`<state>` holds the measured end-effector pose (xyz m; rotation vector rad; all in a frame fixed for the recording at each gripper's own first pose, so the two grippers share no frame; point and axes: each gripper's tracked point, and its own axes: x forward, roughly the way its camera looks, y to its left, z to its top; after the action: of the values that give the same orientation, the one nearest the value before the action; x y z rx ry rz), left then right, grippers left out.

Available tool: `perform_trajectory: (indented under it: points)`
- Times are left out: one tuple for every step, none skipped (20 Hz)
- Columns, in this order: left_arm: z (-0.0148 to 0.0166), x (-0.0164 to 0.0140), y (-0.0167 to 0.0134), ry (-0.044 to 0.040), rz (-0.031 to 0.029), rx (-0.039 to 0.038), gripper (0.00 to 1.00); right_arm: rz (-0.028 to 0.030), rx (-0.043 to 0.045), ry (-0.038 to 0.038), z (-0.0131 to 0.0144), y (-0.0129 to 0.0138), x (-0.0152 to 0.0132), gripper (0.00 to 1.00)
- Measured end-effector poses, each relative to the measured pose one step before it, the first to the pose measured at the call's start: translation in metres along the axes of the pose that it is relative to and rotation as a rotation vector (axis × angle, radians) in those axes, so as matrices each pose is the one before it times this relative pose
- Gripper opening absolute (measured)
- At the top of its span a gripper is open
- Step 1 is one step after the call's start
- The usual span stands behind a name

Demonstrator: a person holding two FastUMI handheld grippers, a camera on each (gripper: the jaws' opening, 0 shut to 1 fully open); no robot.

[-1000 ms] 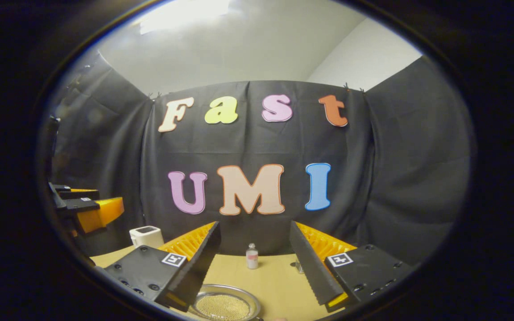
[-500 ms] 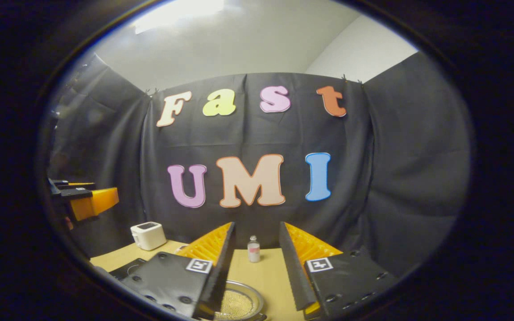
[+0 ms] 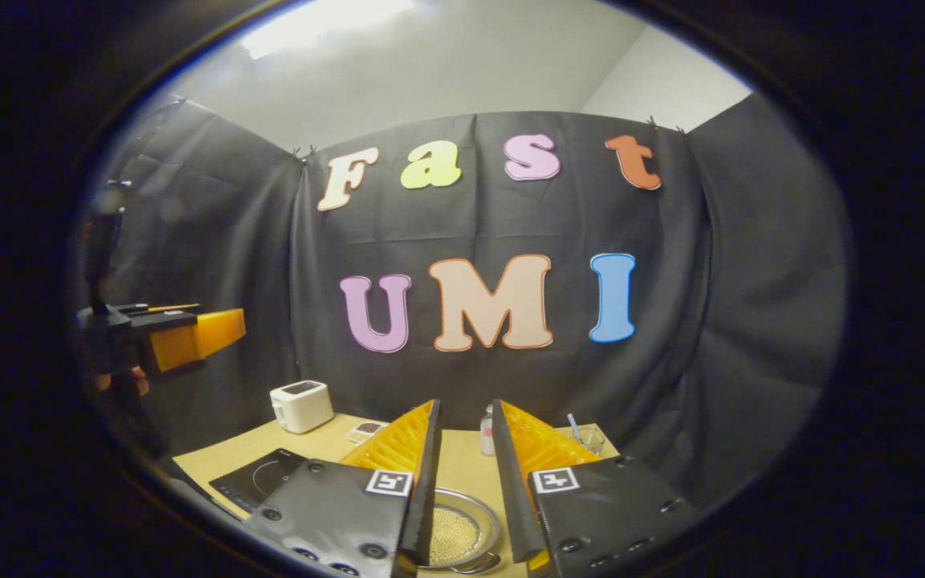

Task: First push the handle of the pot to place it horizontally, then grasp the pot with both hands and set it on the induction cooktop.

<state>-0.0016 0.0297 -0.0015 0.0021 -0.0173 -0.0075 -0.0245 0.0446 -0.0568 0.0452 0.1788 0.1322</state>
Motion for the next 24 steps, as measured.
perform_trajectory:
  points:
    - [-0.00033,0.00041,0.00167,0.00043,0.00271,0.00145,0.96,0.00142,-0.00463,-0.00083,-0.00025,0.00031,-0.00067,0.31]
    - [-0.00034,0.00055,0.00089,-0.00001,0.00133,0.0016,0.94,-0.00738,-0.00434,-0.00366,0.0009,0.00023,-0.00053,0.31]
    - [-0.00039,0.00057,0.00058,0.00072,-0.00053,-0.00065,0.96,-0.01326,-0.00374,-0.00441,-0.00045,-0.00264,0.00032,0.31]
    - [-0.00079,0.00007,-0.00076,0.00146,-0.00161,-0.00218,0.94,-0.00324,-0.00102,-0.0032,0.00029,-0.00096,0.00149,0.31]
    - [-0.00054,0.00012,-0.00005,0.00181,-0.00182,-0.00202,0.96,-0.06336,-0.01266,0.00395,-0.0019,-0.01212,0.00008,0.31]
    - [0.00029,0.00054,0.00088,-0.00053,-0.00083,-0.00277,0.96,-0.10904,-0.00516,0.02208,-0.00436,-0.01925,0.01128,0.2]
    - [-0.00001,0.00021,0.00077,0.00056,0.0,-0.00098,0.94,-0.03838,0.00513,0.01282,-0.00477,-0.01687,-0.01052,0.1]
    - [-0.00127,0.00047,0.00156,0.00045,0.00157,0.00028,0.94,0.01519,0.02032,0.00972,-0.00261,0.00286,-0.00052,0.08]
    - [-0.00018,0.0013,0.00083,0.00175,0.00122,0.00178,0.94,0.01562,0.02115,0.00566,-0.00455,0.00848,0.00404,0.06]
    - [-0.00141,0.00014,0.00156,0.00379,0.00145,0.00231,0.96,0.01103,0.01575,0.00851,-0.00428,-0.00266,0.00025,0.01]
    - [-0.00136,-0.00017,0.00265,0.00404,0.0041,0.00147,0.96,0.01221,0.01107,0.00919,-0.005,-0.00166,0.00047,0.0]
    - [-0.00158,-0.00006,0.00287,0.00438,0.00596,-0.00113,0.96,-0.00494,0.00271,0.01948,-0.00854,-0.00321,0.00186,0.0]
    - [-0.00069,-0.00001,0.00216,0.00157,0.00328,-0.00339,0.96,-0.00771,0.00925,0.02453,-0.00843,-0.00402,-0.0025,0.0]
    - [0.00026,0.00045,0.00198,0.0021,0.00286,-0.00288,0.96,0.01173,0.01305,0.0239,-0.00814,-0.00172,-0.00218,0.0]
    - [-0.00109,0.00046,0.00241,0.00182,0.00382,-0.00031,0.96,0.0146,0.01269,0.02607,-0.01232,0.0038,0.00562,0.0]
    - [-0.00096,0.00027,0.00238,0.00147,0.00291,0.00141,0.94,0.00916,0.00201,0.02789,-0.01261,-0.00108,0.0023,0.0]
    - [0.00079,-0.00022,0.00244,0.00051,0.0023,0.00221,0.94,-0.00329,-0.01021,0.03101,-0.01466,-0.00217,0.00245,0.0]
    - [-0.00116,0.00018,0.00278,0.00201,0.00388,0.0029,0.96,-0.00047,-0.01498,0.03169,-0.01432,-0.00362,0.00099,0.02]
    - [0.00026,0.00084,0.00255,0.00182,0.00403,0.00237,0.96,0.00666,-0.01546,0.0324,-0.01581,-0.00028,0.00125,0.02]
    - [-0.00092,-0.00037,0.00171,-0.00038,0.00422,0.00065,0.94,0.00822,-0.01633,0.03639,-0.01641,0.00014,0.00003,0.02]
    - [0.00015,0.00061,0.00171,0.00057,0.00419,0.00009,0.96,0.00756,-0.01727,0.03937,-0.01912,0.00024,0.00327,0.0]
    - [-0.00088,0.00048,0.00111,0.00178,0.00255,0.00027,0.94,0.01433,-0.01567,0.04196,-0.01896,0.00222,0.00136,0.02]
    - [-0.00031,0.00069,0.00148,0.0025,0.0017,0.00119,0.96,0.01636,-0.01268,0.04454,-0.01814,0.00318,0.00261,0.0]
    - [-0.00242,0.00096,0.00083,0.00303,0.00181,0.00159,0.96,0.01892,-0.01003,0.04102,-0.01818,0.00404,0.00279,0.0]
